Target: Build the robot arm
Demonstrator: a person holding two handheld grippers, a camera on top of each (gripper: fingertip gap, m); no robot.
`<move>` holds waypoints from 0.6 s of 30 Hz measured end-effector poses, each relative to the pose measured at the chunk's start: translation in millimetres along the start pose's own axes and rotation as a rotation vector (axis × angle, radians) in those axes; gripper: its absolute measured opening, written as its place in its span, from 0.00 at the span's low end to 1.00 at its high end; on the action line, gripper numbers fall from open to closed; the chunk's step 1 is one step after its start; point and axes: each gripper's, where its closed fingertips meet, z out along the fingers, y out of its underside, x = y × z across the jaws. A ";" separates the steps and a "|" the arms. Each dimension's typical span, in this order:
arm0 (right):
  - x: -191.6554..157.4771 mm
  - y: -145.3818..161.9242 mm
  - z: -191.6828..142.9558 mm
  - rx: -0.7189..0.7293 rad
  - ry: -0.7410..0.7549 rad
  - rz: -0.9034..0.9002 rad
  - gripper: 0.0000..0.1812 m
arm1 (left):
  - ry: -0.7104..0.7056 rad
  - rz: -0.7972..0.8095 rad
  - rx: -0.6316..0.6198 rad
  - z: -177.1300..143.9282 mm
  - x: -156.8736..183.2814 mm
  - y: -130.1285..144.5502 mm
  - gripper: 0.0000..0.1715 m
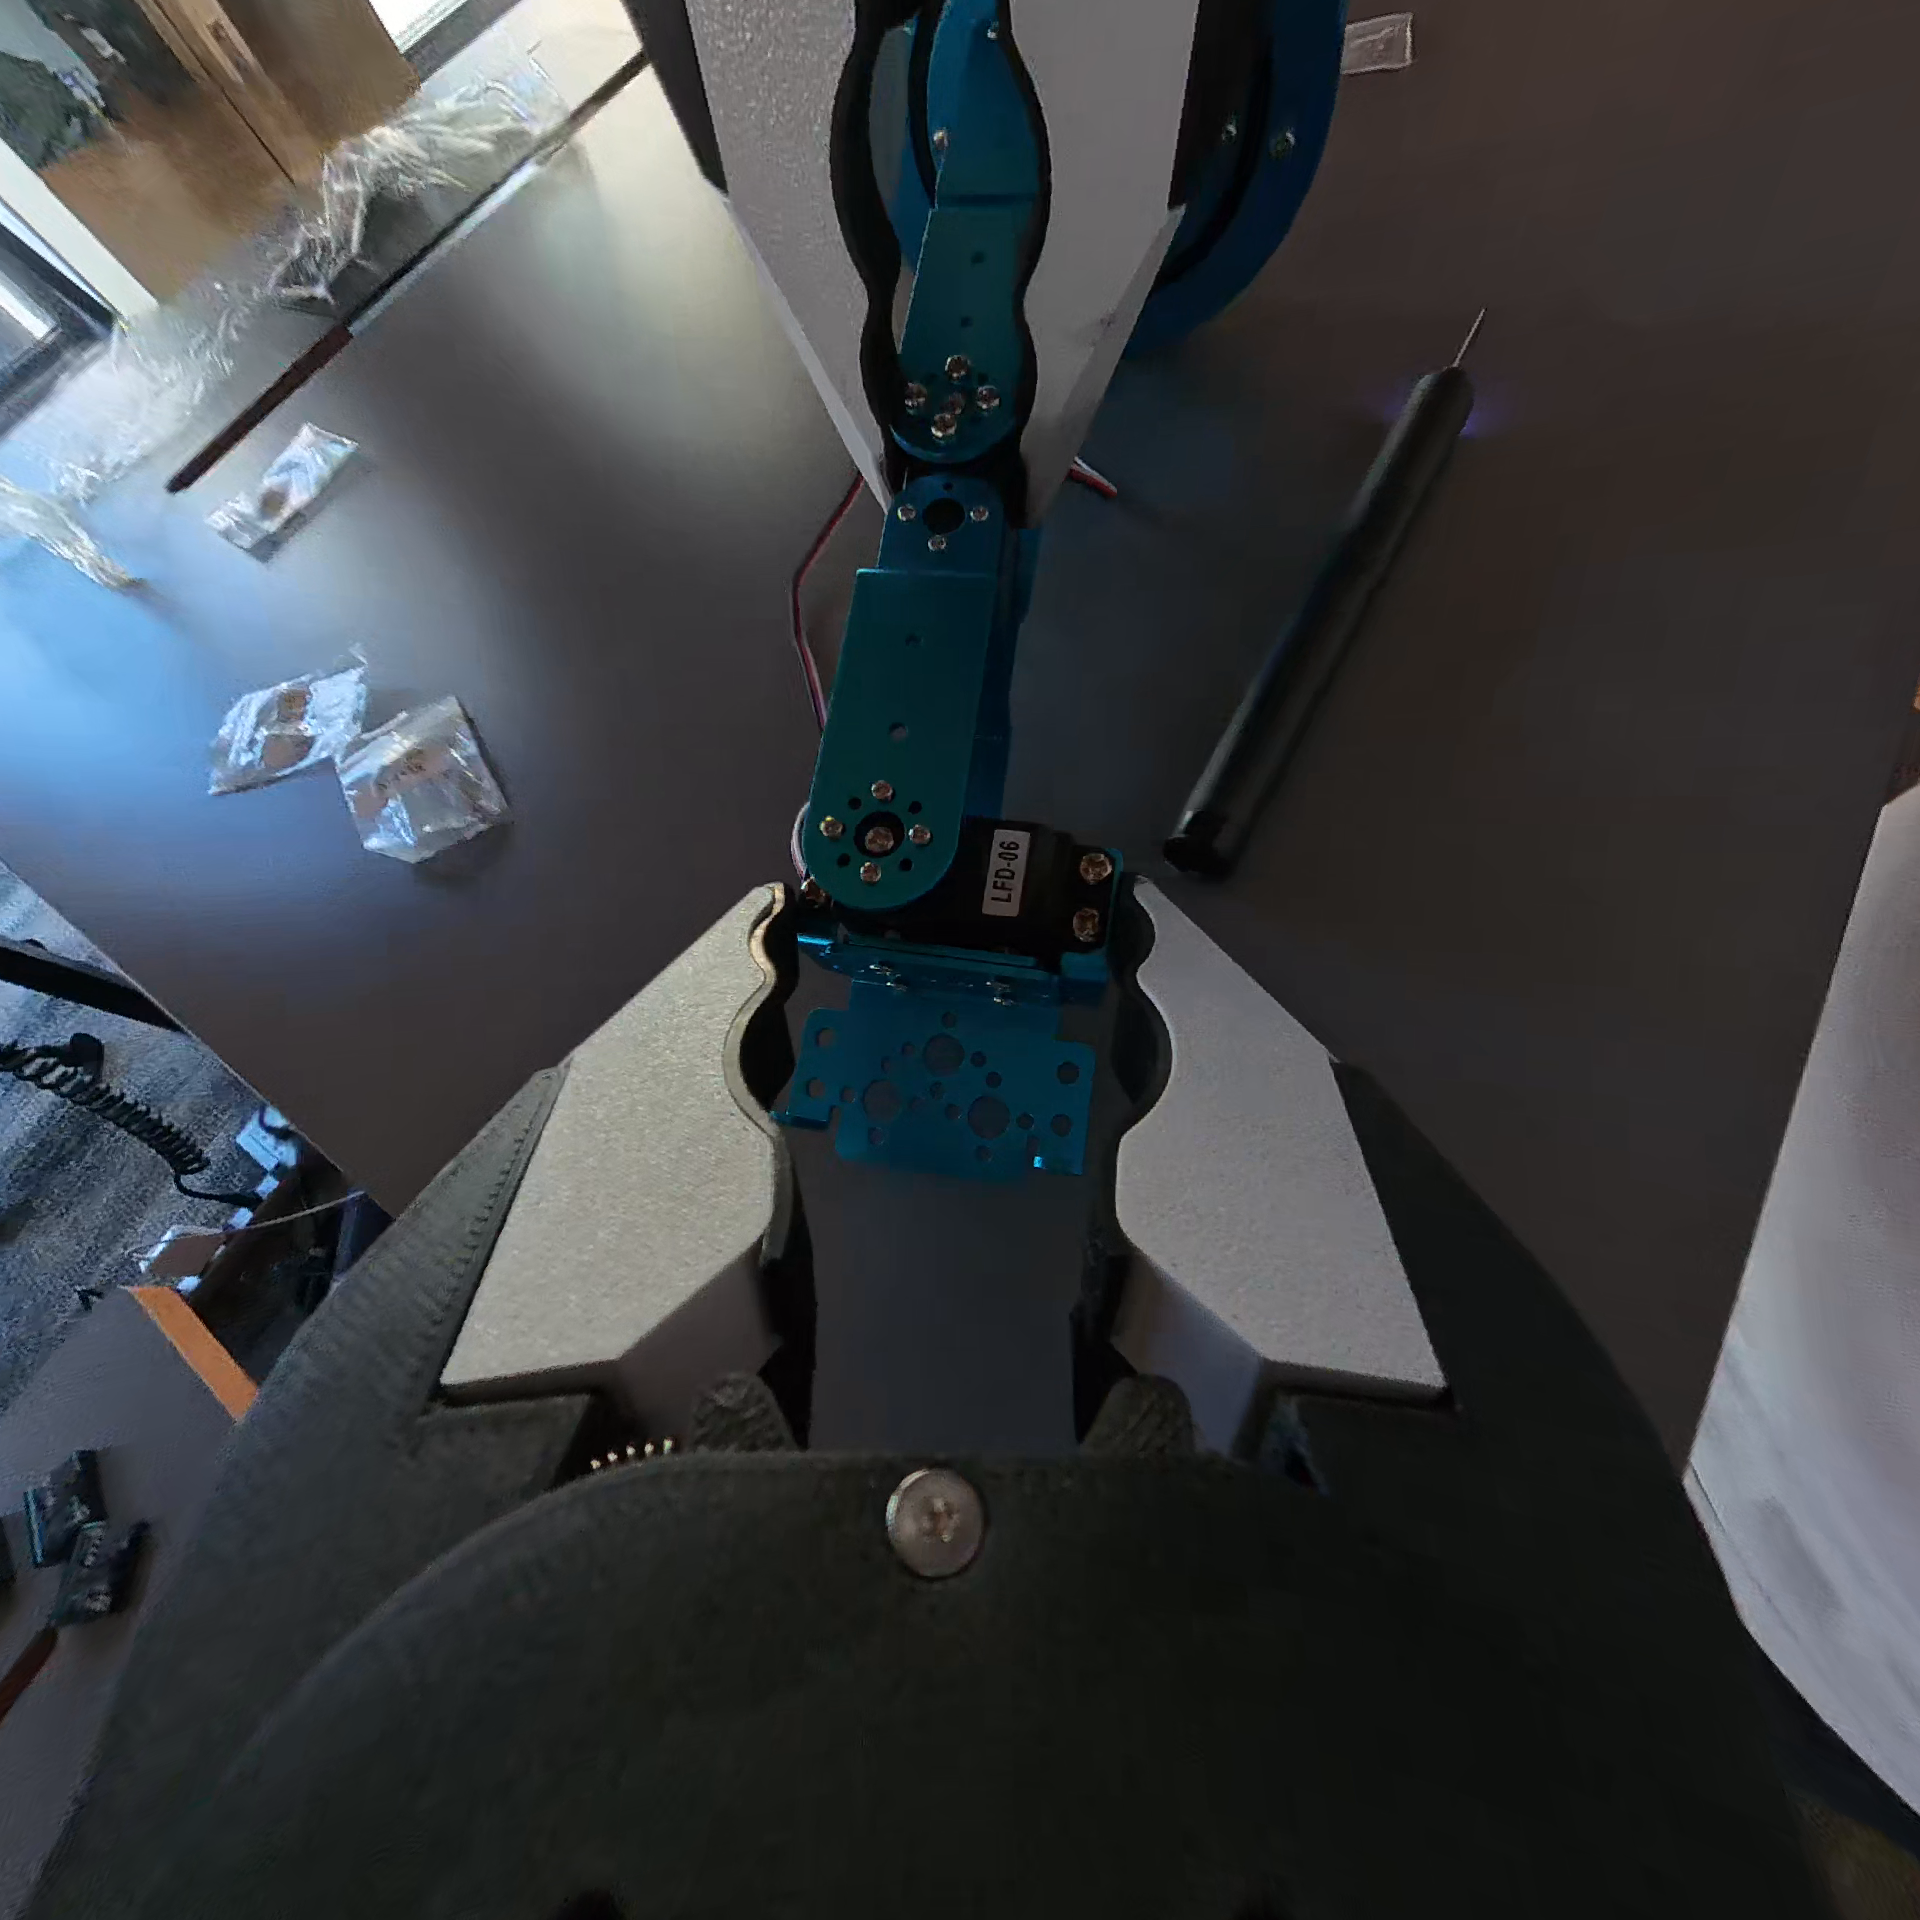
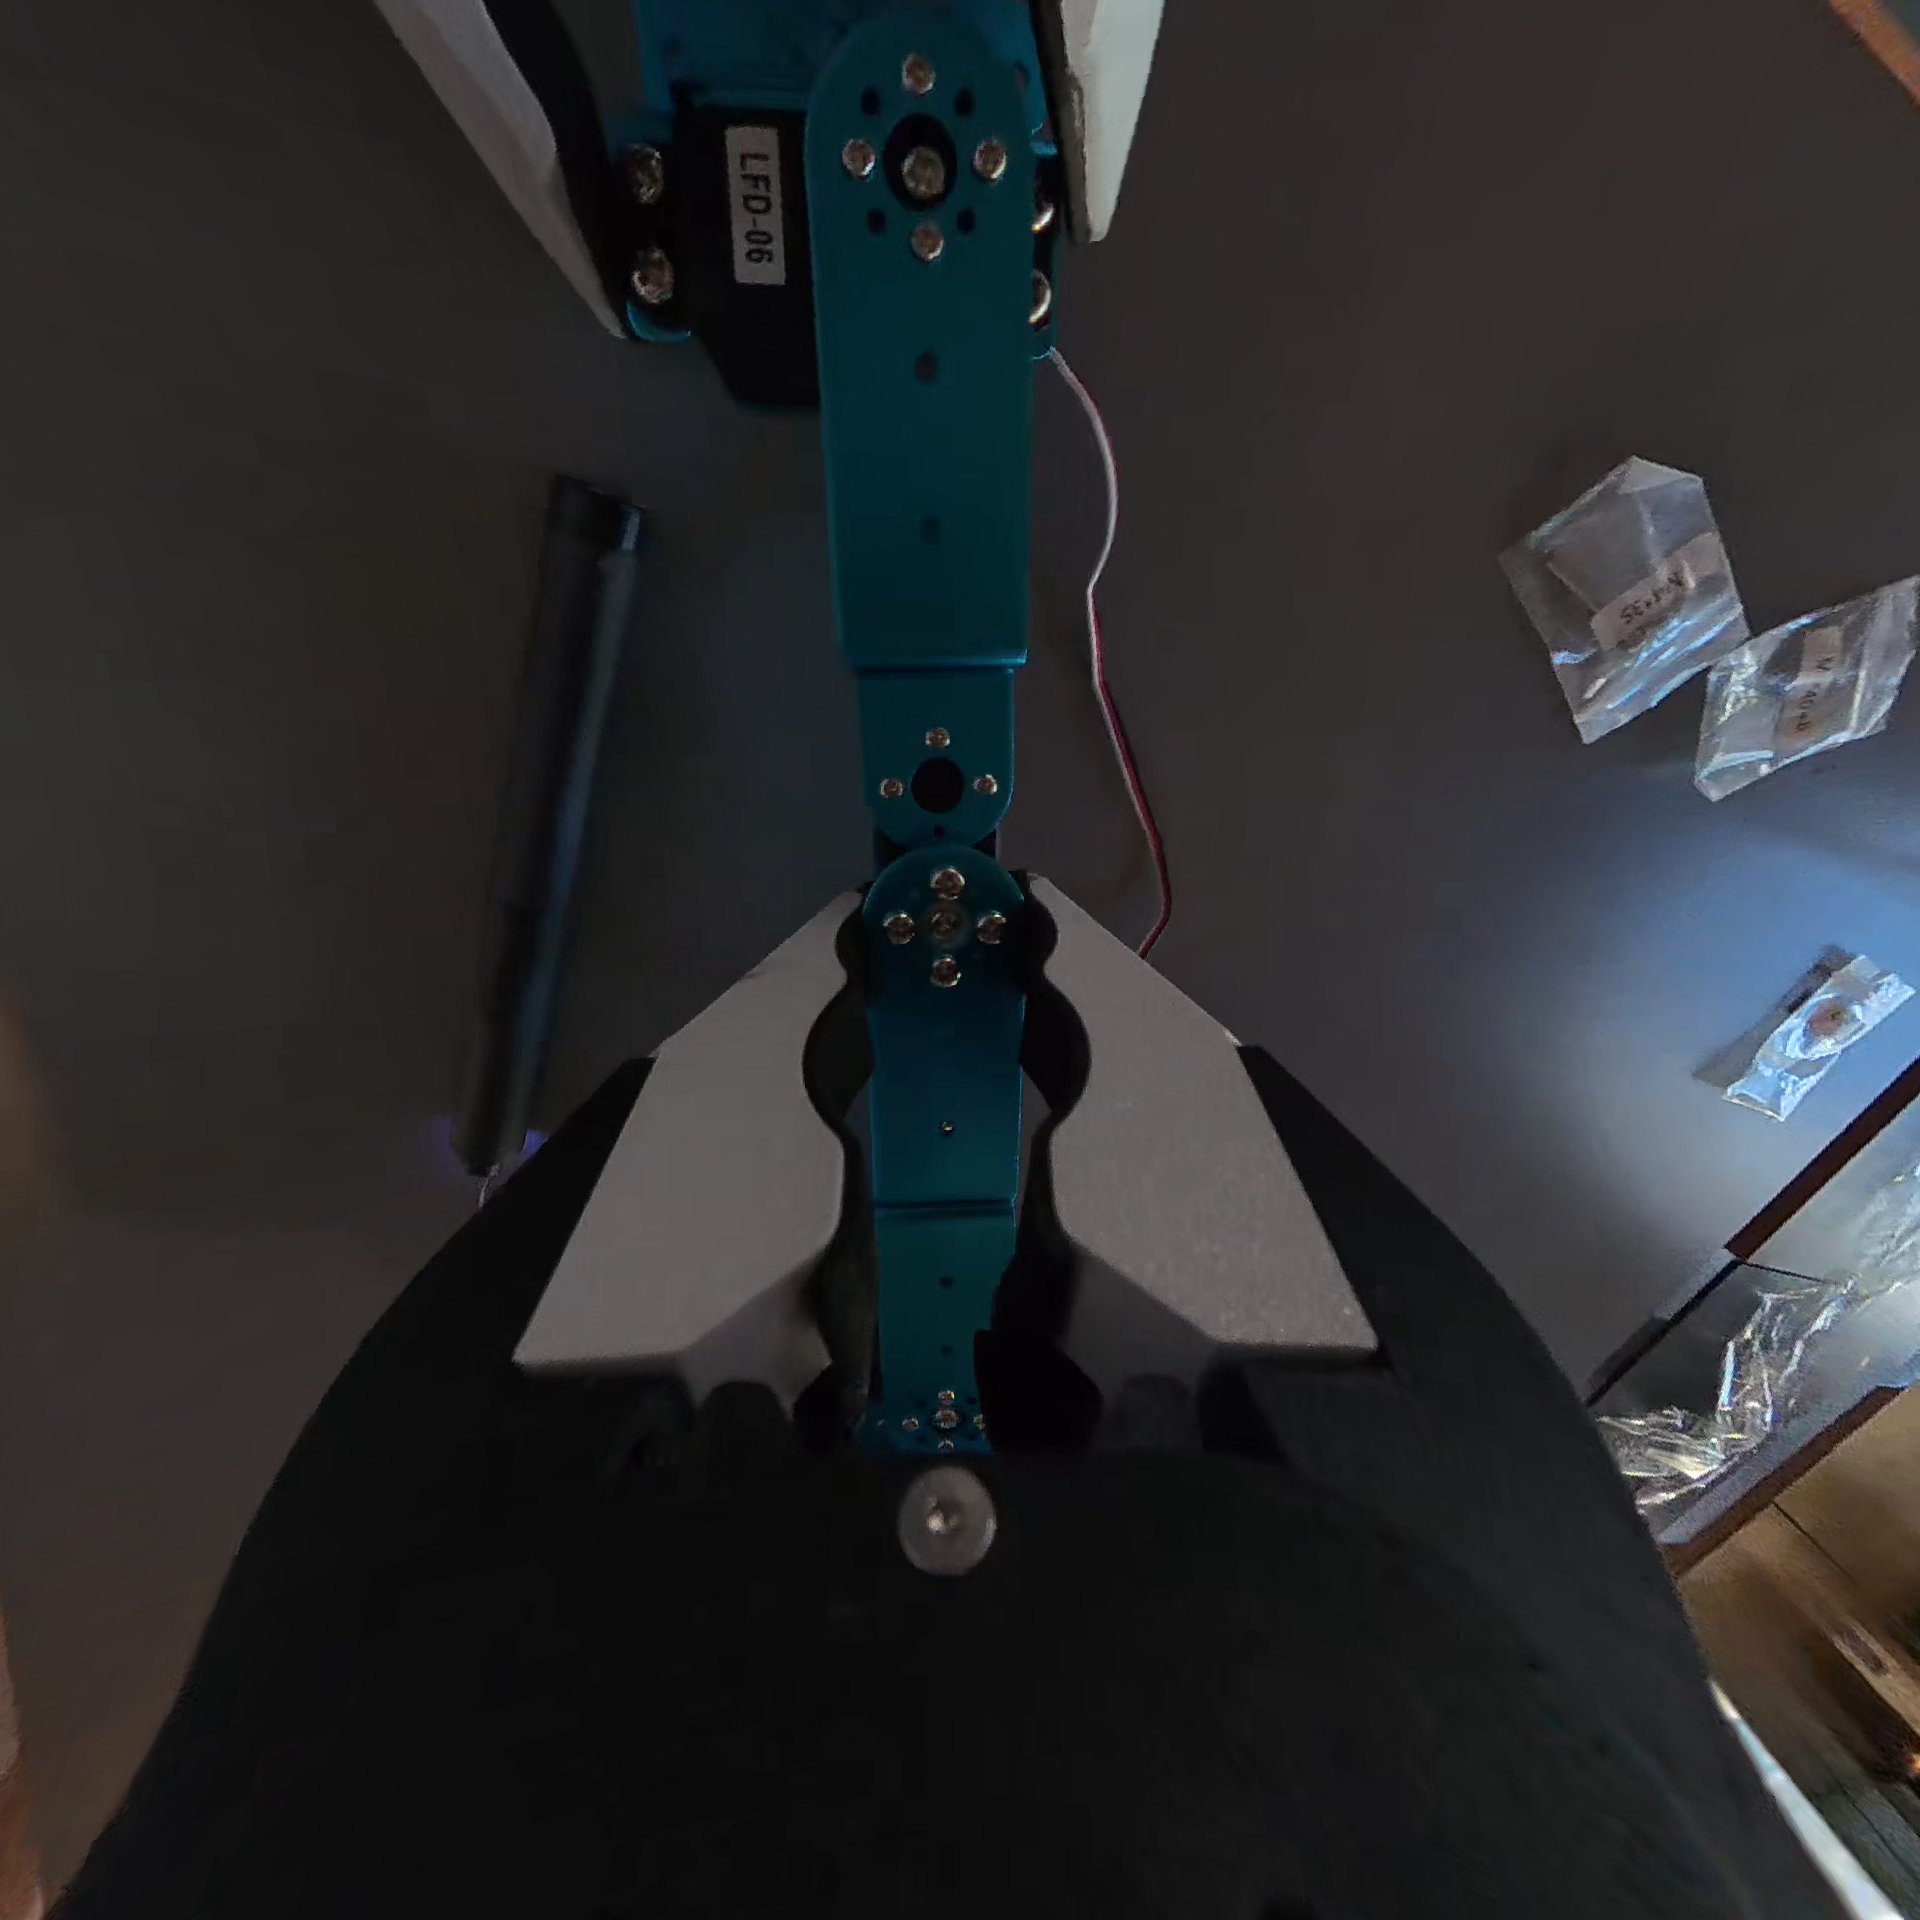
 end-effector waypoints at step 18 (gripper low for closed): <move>63.3 -2.6 -98.3 0.542 0.262 0.367 0.13 | 0.151 0.499 -0.485 -53.9 -88.3 -139.9 0.35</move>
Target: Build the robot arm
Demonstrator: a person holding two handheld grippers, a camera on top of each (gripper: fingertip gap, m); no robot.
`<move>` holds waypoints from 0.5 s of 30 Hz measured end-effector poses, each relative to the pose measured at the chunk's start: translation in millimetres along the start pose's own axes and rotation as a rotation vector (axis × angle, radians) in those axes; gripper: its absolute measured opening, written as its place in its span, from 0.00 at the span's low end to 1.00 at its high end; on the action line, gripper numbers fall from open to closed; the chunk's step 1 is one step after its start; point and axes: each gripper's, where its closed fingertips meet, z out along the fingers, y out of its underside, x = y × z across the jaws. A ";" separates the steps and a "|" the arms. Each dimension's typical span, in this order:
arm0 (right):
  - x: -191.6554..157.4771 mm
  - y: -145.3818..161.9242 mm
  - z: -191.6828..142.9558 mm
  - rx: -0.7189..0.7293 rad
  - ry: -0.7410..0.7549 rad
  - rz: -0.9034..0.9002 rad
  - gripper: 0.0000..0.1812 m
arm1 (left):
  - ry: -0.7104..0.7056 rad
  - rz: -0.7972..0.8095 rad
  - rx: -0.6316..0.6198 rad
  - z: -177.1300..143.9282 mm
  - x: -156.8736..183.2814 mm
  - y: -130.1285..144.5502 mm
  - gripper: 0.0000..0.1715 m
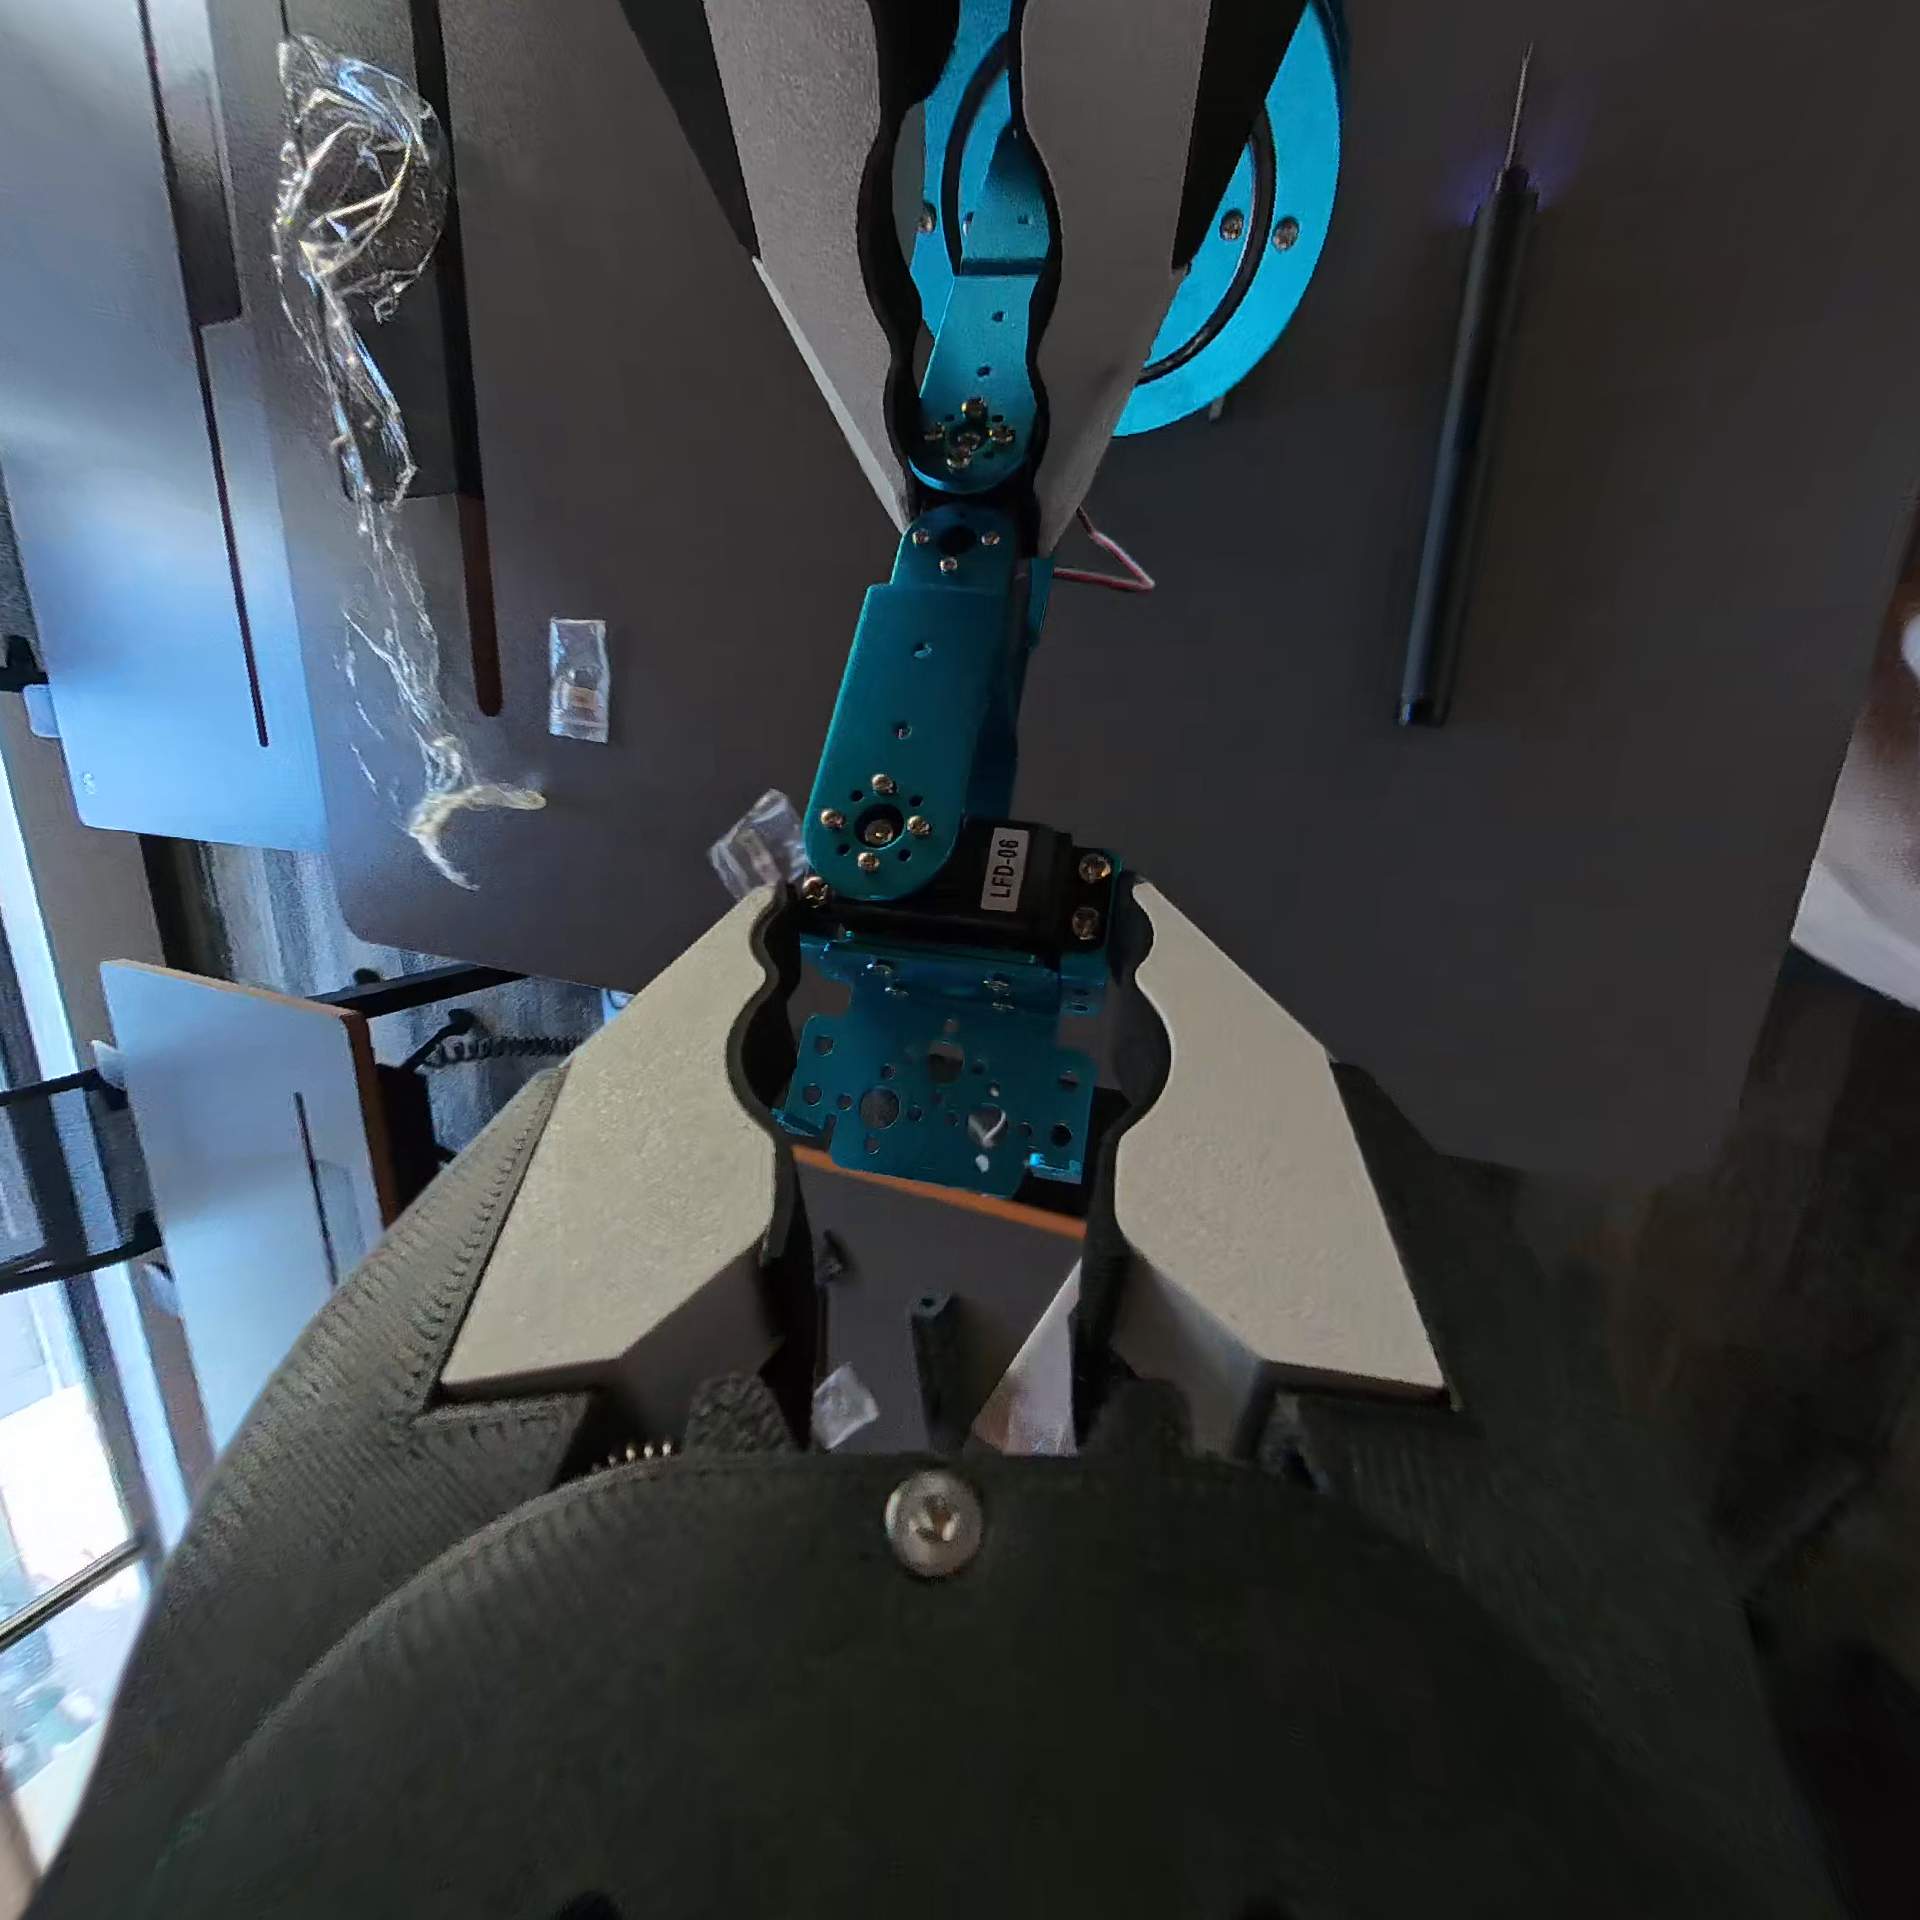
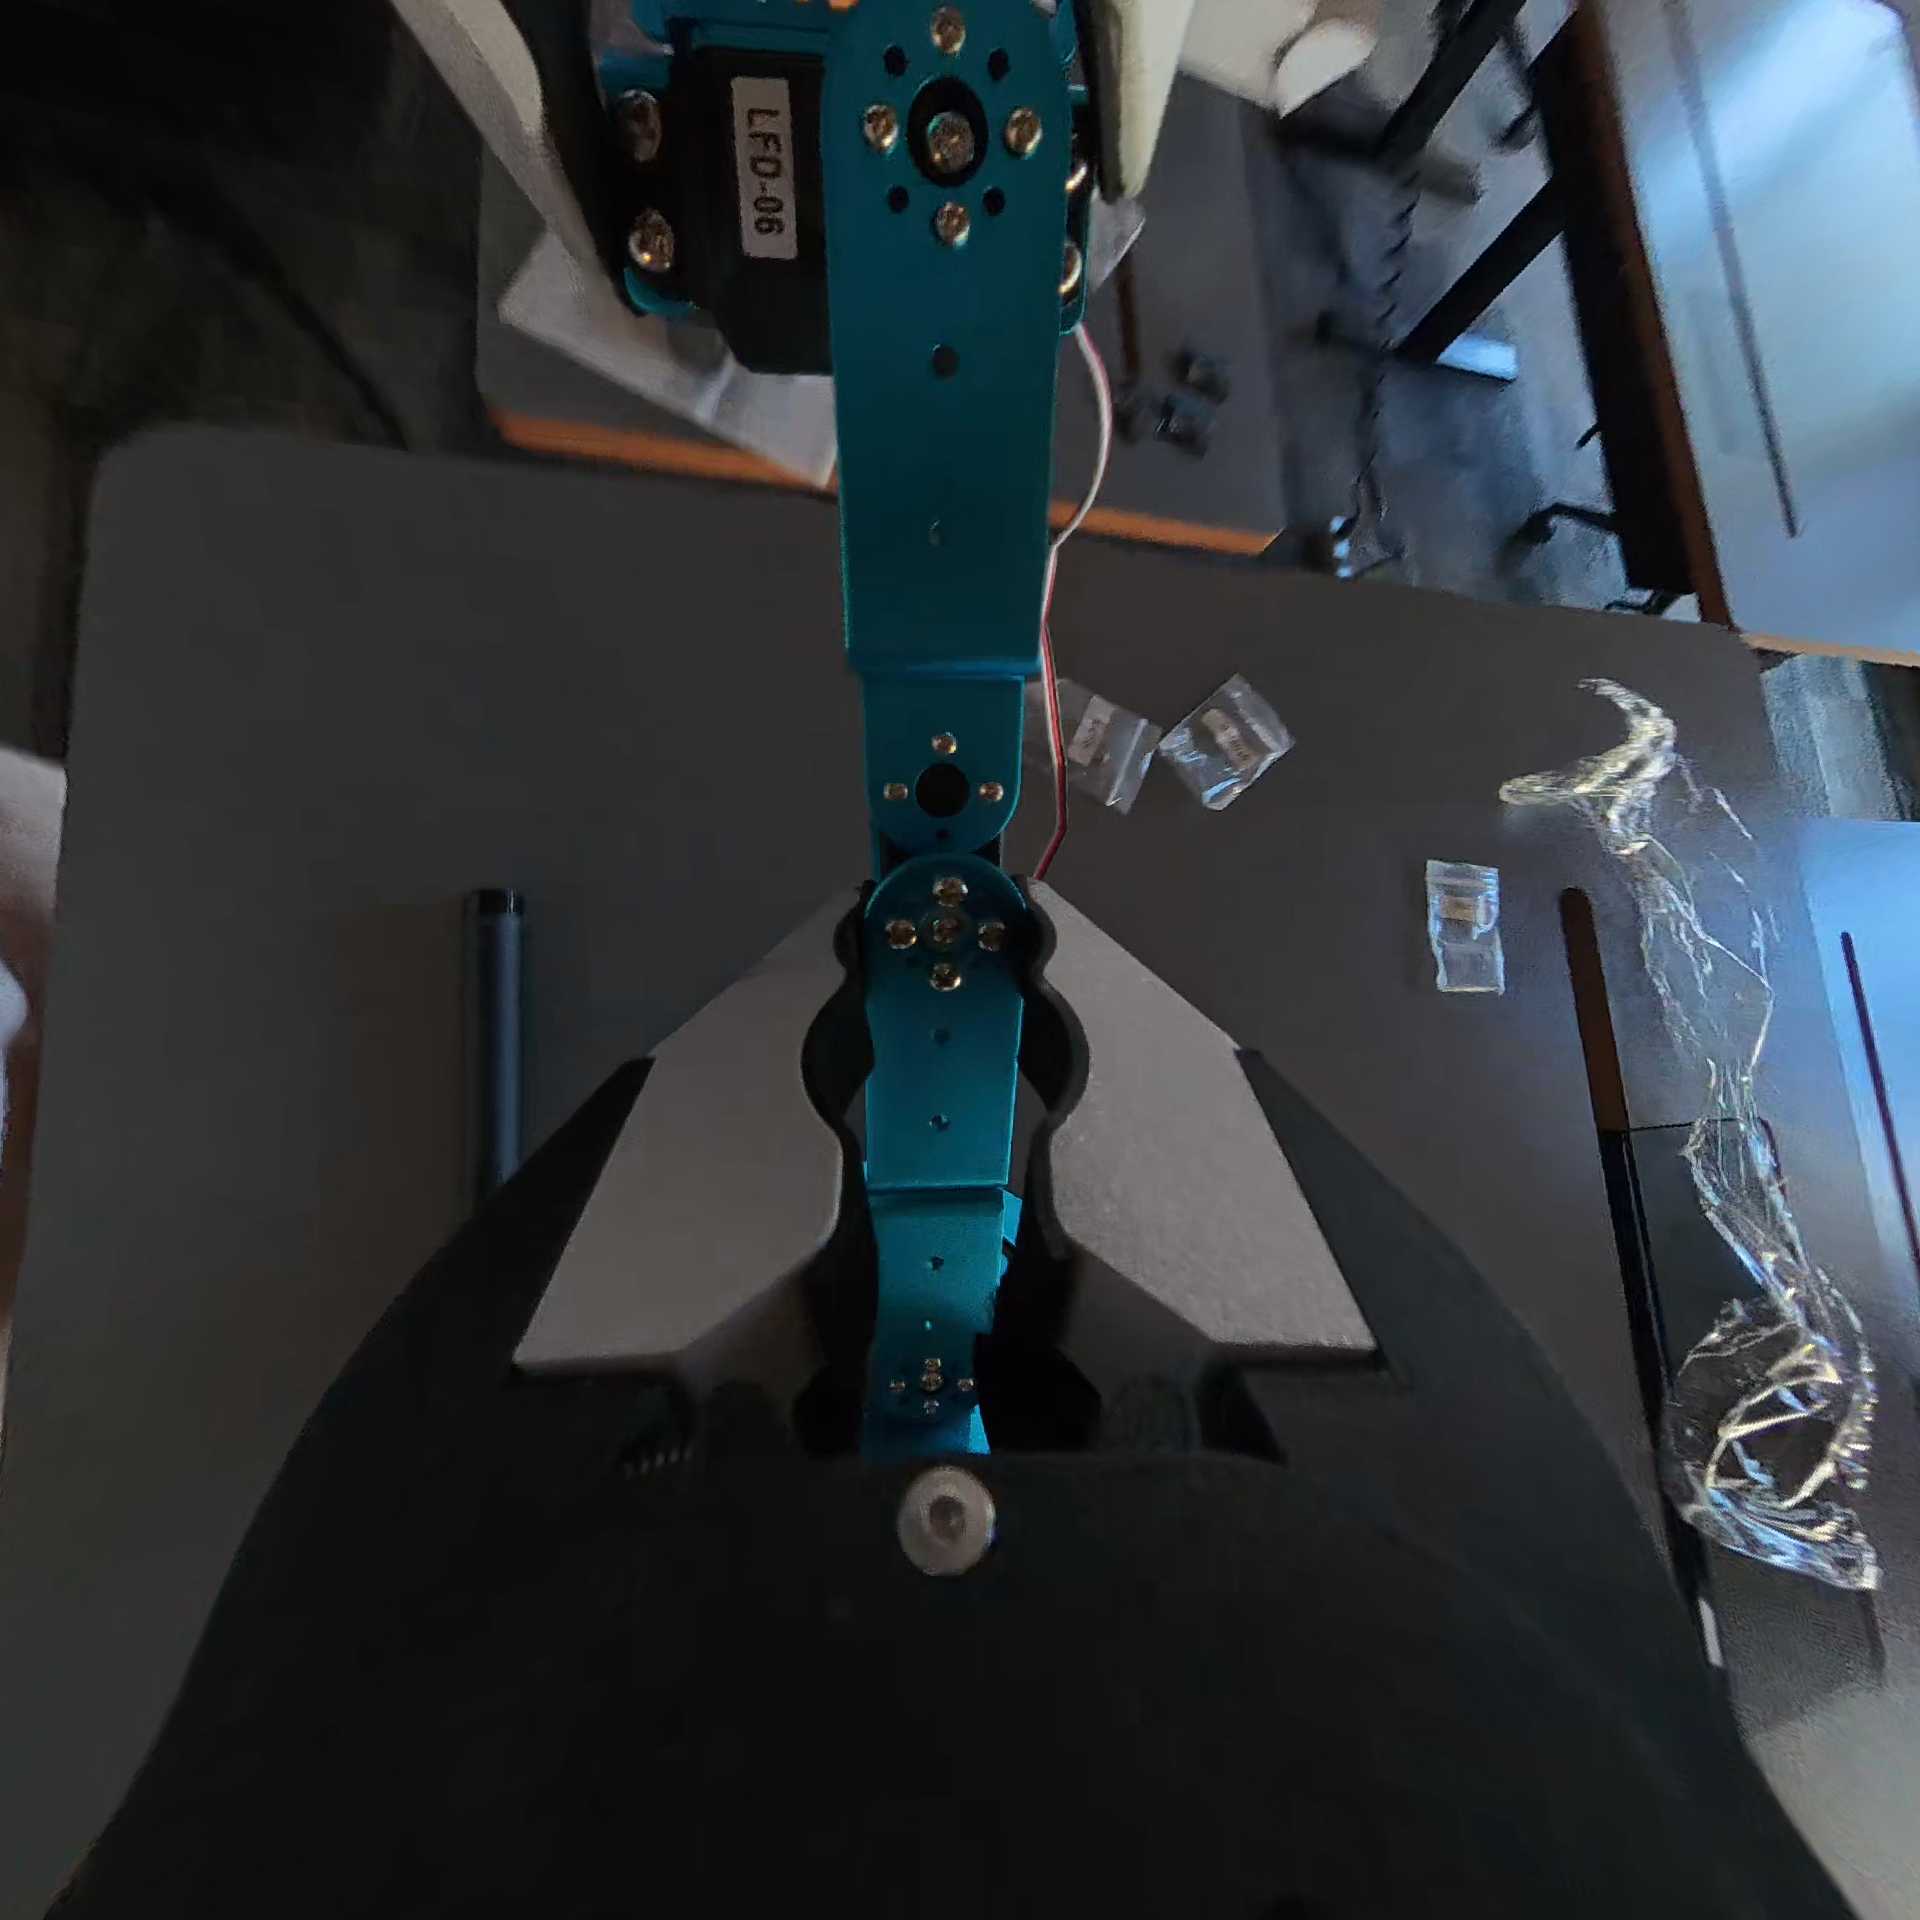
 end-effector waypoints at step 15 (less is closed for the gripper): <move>43.8 69.3 -113.2 0.579 0.088 0.277 0.13 | 0.114 0.286 -0.500 4.2 -54.5 -191.2 0.35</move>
